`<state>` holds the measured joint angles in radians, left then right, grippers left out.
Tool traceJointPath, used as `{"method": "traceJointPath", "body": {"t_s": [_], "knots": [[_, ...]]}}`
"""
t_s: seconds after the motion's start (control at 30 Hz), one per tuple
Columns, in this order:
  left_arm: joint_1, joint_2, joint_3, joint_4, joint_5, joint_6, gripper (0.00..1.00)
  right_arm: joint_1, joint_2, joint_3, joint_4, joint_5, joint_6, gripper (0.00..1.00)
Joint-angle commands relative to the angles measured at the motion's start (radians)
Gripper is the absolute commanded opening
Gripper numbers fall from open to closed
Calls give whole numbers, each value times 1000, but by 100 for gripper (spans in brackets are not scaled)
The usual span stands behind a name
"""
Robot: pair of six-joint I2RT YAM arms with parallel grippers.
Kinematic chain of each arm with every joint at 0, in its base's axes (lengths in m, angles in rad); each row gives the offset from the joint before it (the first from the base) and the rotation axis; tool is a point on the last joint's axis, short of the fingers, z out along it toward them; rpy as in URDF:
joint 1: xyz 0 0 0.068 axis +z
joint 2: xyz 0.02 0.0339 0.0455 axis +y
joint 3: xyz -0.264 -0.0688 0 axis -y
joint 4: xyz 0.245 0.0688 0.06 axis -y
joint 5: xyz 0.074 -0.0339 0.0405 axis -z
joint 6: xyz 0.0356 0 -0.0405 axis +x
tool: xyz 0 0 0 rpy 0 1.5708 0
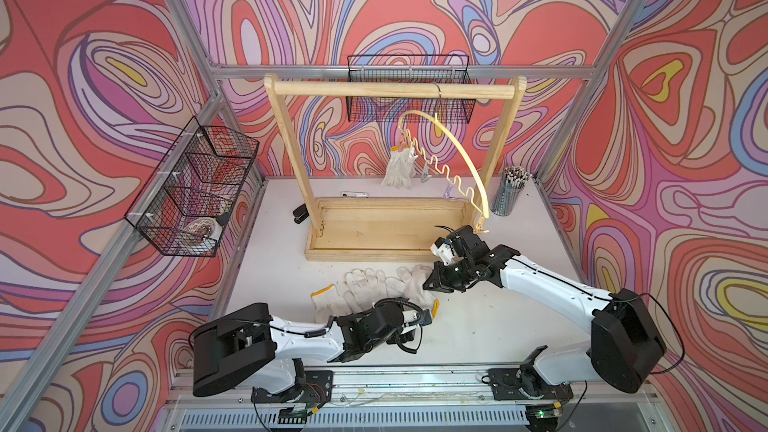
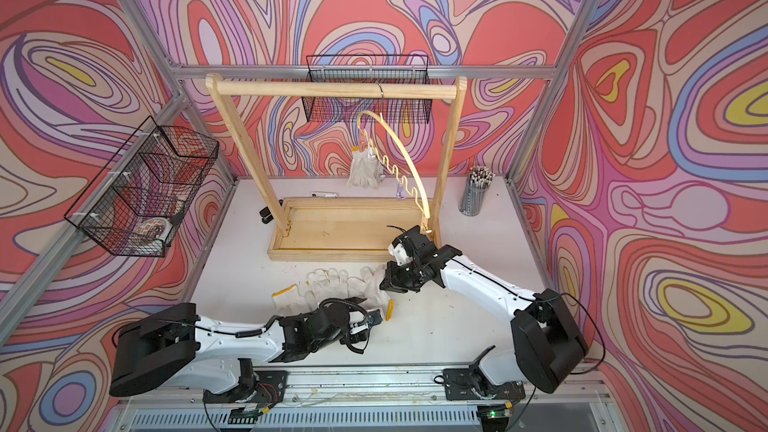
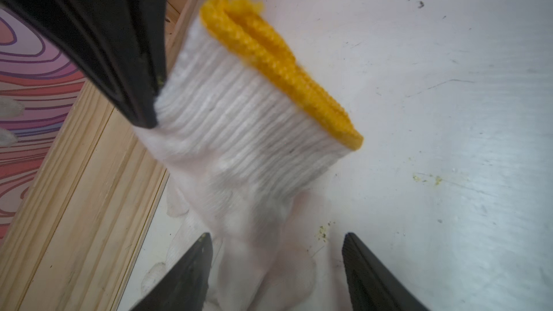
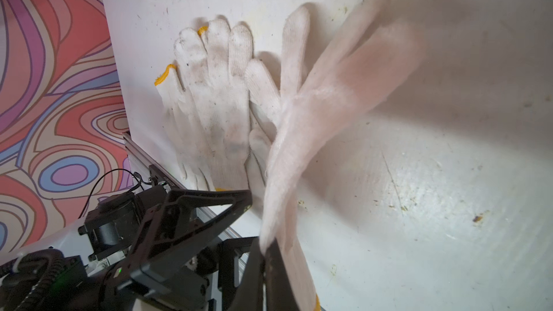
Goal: Clip the gloves onto a hanger to dry
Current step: Pick up the glove from the center of the board.
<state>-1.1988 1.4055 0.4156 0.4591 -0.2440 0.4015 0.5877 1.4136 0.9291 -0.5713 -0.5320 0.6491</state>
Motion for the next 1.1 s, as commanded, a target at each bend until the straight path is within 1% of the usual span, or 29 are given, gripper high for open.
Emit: {"method": "traceJointPath", "body": {"t_s": [0.0, 0.1, 0.3, 0.43, 0.53, 0.7, 0.77, 0.8, 0.83, 0.93, 1.07], "knots": [[-17, 45, 17, 163, -76, 35, 70, -5, -15, 25, -1, -22, 15, 0], [-25, 106, 23, 267, -125, 40, 62, -6, -12, 31, -1, -30, 17, 0], [-66, 232, 28, 442, -210, 88, 55, -6, -20, 39, -17, -31, 12, 0], [-83, 255, 25, 484, -247, 89, 47, -8, -28, 30, -18, -26, 18, 0], [-84, 246, 15, 506, -267, 86, 40, -13, -31, 19, -11, -26, 22, 0], [-86, 194, 9, 456, -272, 59, 28, -19, -28, 1, 2, -26, 27, 0], [-86, 178, 11, 425, -268, 46, 20, -21, -27, -3, 6, -26, 29, 0], [-86, 168, 12, 407, -263, 39, 15, -23, -27, -5, 7, -26, 28, 0], [-86, 161, 14, 393, -266, 30, 1, -25, -27, -7, 7, -26, 26, 0], [-86, 128, 9, 360, -255, 6, 0, -38, -31, -19, 8, -19, 23, 0], [-85, 61, 33, 229, -237, -34, 0, -58, -42, -26, 19, -19, 14, 0]]}}
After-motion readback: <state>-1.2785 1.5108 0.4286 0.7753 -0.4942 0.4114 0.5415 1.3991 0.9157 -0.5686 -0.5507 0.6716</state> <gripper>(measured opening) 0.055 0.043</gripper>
